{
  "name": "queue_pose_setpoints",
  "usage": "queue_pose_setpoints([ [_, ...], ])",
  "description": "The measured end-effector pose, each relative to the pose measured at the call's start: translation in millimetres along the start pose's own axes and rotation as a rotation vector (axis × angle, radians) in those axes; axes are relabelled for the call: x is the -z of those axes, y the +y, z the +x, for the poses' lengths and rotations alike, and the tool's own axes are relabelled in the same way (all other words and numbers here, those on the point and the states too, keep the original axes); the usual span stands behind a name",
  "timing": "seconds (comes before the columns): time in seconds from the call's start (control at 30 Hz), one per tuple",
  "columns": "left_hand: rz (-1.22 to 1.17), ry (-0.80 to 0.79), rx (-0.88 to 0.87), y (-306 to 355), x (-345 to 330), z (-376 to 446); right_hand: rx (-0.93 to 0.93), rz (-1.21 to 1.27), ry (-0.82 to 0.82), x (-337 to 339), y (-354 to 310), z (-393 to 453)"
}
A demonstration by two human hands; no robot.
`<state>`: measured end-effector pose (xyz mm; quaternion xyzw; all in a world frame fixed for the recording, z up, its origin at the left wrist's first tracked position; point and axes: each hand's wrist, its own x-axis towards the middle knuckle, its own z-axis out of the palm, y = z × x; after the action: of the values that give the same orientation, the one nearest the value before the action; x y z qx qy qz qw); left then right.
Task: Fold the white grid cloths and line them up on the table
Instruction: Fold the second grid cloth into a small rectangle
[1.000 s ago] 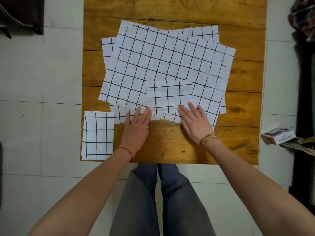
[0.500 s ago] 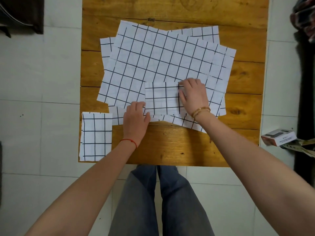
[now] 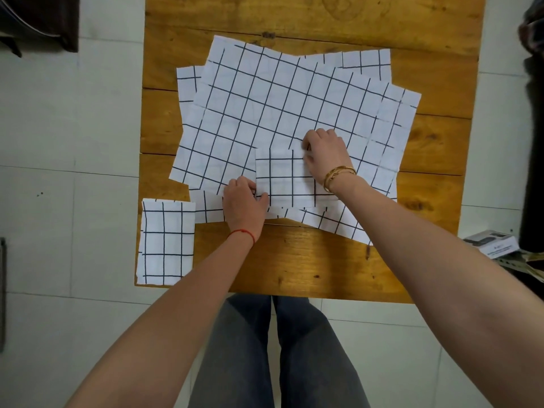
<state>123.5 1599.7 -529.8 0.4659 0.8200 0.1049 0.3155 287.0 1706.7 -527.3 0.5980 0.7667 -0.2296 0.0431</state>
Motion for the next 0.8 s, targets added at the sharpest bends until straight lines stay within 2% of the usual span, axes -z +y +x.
queue_pose_setpoints([
  [0.13,-0.024,-0.019,0.015,3,-2,0,-0.008,0.055,-0.04,0,2,-3],
  [0.27,-0.161,0.0,0.036,6,3,-2,-0.071,0.285,-0.074,1,4,-13],
  [0.43,-0.583,-0.046,0.259,7,23,3,-0.265,0.662,-0.077,9,6,-30],
  [0.5,-0.816,-0.118,0.388,6,31,4,-0.363,0.804,-0.087,10,3,-38],
  [0.57,-0.953,-0.223,0.429,5,37,2,-0.439,0.922,-0.086,11,-2,-46],
  [0.7,-0.962,-0.349,0.405,6,45,-10,-0.539,1.188,-0.096,8,-20,-64],
  [0.8,-0.868,-0.32,0.375,3,50,-18,-0.558,1.175,-0.102,-4,-31,-77],
])
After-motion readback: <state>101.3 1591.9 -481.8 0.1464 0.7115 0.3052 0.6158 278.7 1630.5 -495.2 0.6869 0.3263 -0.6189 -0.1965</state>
